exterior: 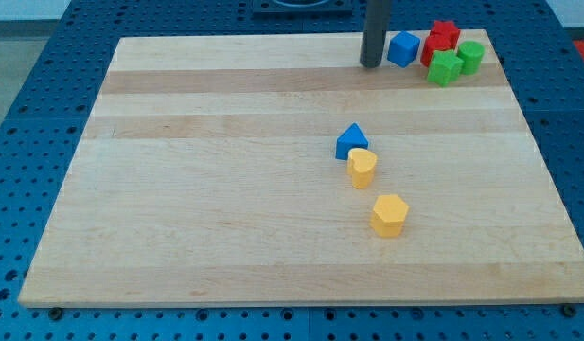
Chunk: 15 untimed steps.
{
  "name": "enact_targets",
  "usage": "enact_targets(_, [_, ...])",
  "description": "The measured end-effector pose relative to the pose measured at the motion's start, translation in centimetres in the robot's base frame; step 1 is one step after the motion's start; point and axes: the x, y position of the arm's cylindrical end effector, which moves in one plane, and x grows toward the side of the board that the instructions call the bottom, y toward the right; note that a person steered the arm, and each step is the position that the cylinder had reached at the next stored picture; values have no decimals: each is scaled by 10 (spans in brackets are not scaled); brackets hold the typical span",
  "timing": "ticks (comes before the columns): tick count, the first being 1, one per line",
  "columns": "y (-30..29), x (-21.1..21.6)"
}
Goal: Place the blue triangle below the blue cube
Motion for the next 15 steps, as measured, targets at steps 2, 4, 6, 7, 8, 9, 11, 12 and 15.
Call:
enact_targets(2, [-58,59])
enact_targets(4, [-89,110])
enact_targets(6, [-85,170])
enact_targets(7, [-63,183])
enact_targets(8, [-48,183])
enact_targets(9, [-41,182])
enact_targets(11, [-37,154])
enact_targets(12, [-29,137])
enact_targets(15, [3,85])
